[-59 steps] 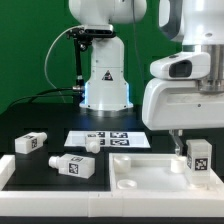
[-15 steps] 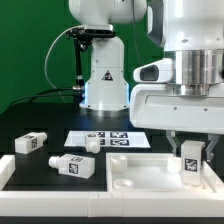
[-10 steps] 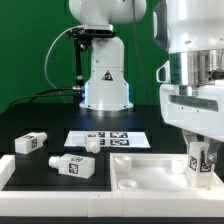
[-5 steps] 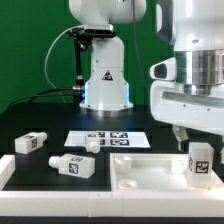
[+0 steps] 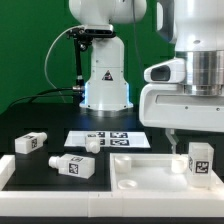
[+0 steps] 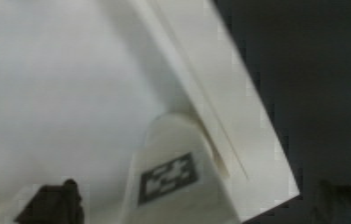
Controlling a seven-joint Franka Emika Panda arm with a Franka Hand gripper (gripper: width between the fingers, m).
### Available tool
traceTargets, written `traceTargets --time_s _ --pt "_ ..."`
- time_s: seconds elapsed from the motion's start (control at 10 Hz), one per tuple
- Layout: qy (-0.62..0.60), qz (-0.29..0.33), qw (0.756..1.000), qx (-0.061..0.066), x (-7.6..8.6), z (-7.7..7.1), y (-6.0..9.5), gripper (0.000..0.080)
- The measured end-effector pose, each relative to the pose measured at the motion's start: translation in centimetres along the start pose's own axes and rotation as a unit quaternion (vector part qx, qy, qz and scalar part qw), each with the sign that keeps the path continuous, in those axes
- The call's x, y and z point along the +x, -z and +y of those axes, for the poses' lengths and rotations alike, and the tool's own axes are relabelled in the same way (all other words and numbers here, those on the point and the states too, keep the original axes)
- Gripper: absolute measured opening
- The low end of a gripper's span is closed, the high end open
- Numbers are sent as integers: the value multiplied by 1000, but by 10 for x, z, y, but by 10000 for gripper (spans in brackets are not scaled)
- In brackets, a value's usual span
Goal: Assemble one leg
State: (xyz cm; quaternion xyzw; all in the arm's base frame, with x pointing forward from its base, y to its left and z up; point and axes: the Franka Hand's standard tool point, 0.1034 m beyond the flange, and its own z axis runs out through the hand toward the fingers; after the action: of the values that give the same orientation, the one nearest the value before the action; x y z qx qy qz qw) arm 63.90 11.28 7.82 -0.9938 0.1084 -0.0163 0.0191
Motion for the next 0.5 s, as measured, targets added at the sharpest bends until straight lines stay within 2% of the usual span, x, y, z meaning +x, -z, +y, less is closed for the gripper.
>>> traceTargets --time_s 0.1,0.2,0.3,0.4,0.5 --pt "18 16 1000 2 4 -2 0 649" --pt "-14 14 1000 2 3 -2 -1 525" --pt "-13 14 1000 2 3 -2 -1 525" --pt "-39 14 999 3 3 -2 -1 386" --pt "-79 14 997 3 3 -1 -1 284"
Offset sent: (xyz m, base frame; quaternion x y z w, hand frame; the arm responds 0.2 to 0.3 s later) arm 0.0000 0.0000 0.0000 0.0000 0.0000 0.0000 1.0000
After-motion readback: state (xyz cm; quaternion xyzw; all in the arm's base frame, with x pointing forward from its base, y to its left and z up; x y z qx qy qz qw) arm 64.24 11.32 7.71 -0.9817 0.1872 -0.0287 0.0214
